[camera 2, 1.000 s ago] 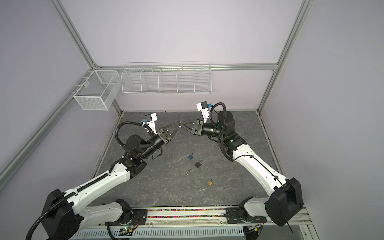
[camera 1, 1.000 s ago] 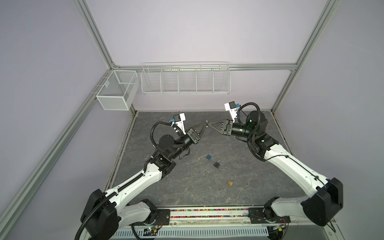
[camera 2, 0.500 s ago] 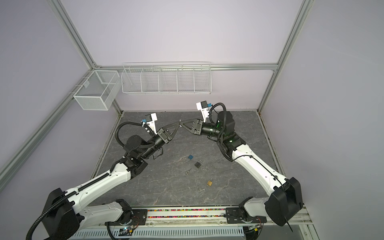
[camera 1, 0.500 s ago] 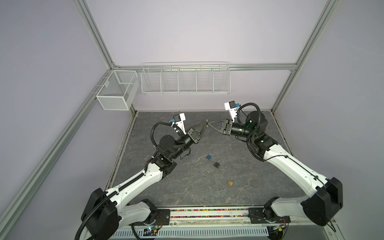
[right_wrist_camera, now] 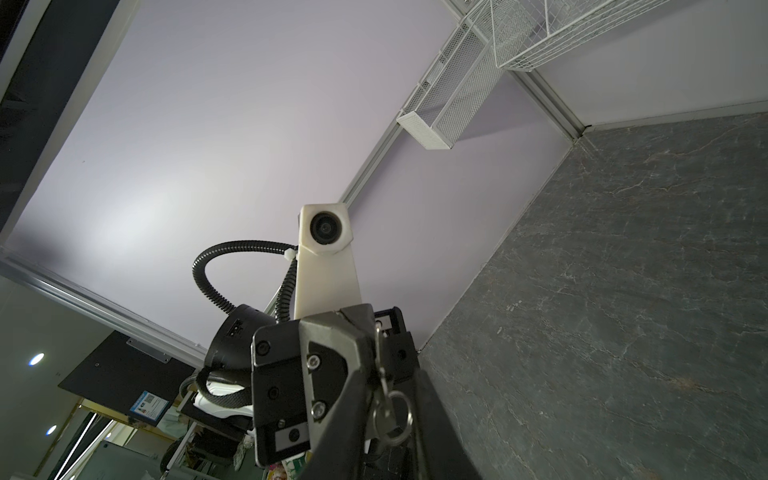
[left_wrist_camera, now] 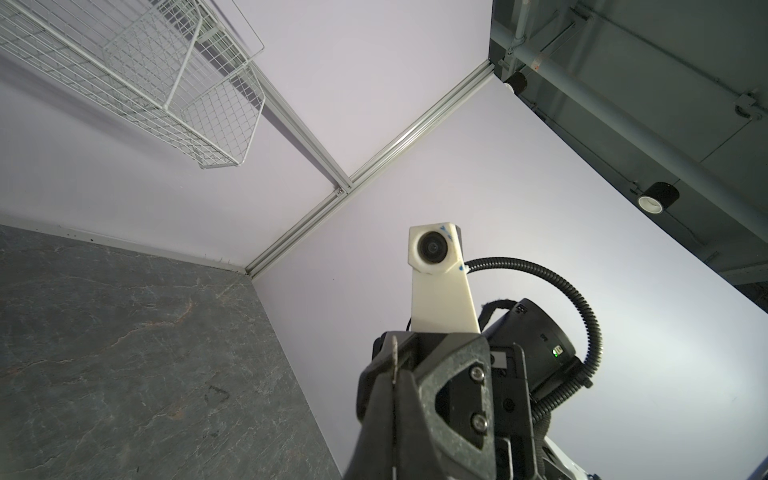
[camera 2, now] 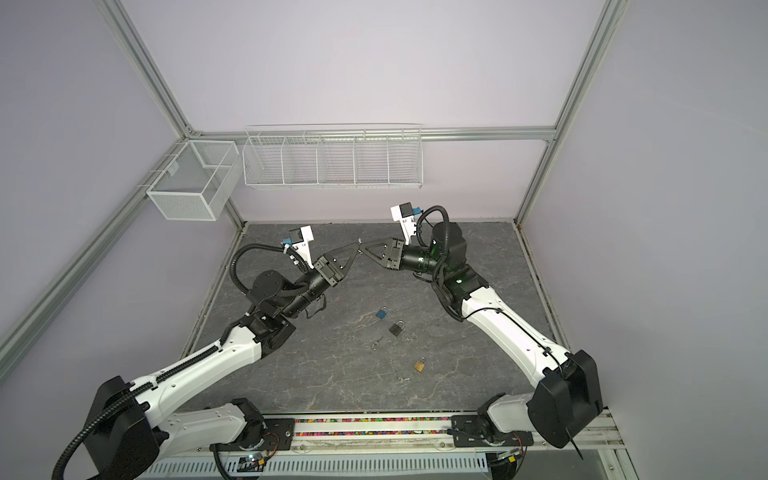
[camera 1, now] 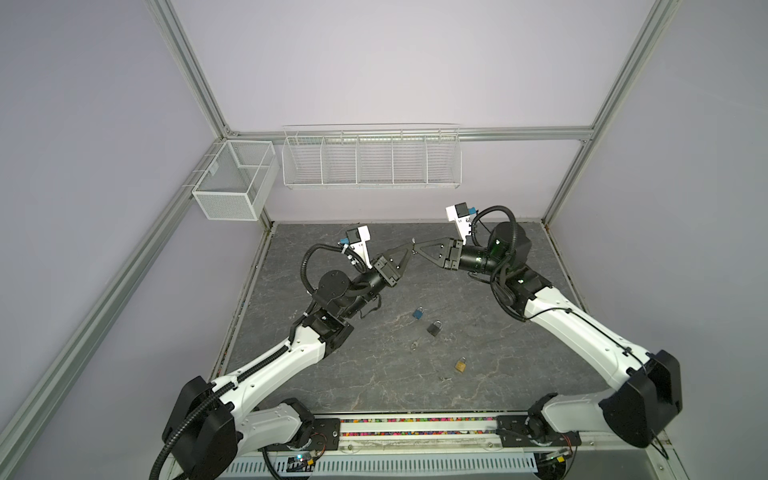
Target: Unlock with the key
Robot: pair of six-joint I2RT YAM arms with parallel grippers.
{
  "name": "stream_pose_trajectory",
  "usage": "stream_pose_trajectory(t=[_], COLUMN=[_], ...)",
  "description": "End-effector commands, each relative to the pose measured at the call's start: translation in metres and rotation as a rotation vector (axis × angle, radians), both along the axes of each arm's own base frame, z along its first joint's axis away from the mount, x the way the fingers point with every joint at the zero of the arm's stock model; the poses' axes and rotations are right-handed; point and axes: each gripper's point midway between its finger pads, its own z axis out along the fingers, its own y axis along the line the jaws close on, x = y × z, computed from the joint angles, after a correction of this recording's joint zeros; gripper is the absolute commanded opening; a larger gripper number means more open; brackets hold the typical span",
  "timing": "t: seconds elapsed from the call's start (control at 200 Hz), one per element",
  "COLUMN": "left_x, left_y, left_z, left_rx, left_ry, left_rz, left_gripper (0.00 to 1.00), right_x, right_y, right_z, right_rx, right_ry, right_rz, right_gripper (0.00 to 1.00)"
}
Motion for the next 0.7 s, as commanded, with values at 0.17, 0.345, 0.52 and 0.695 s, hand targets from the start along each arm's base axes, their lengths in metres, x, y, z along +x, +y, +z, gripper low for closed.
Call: stream_pose_trajectory(t=[0.17, 0.345, 0.52, 0.695], left_x=[-0.0019, -0.0009, 0.0001, -0.0011], left_y=[-0.0023, -0.0030, -0.0024, -0.0020], left_z=[0.0148, 0.0129, 0.0110, 0.0110], left_rx=[-0.035, -0.029, -0.023, -0.023], left_ry=[-0.025, -0.025, -0.018, -0.020], left_rz=[-0.009, -0.004, 0.002, 0.000], left_gripper=[0.00, 0.00, 0.00, 0.00], right_x=[-0.0031, -0.0037, -0.0029, -0.0019], right_y=[0.0058, 0.0086, 0.0086, 0.0077], right_z=[0.0047, 0.0060, 0.0066, 0.0078], right_rx=[0.015, 0.015, 0.015, 0.016], right_ry=[-0.003, 0.000, -0.001, -0.005], right_rz=[0.025, 0.036, 0.033, 0.027], right_gripper=[0.18, 0.12, 0.07, 0.06])
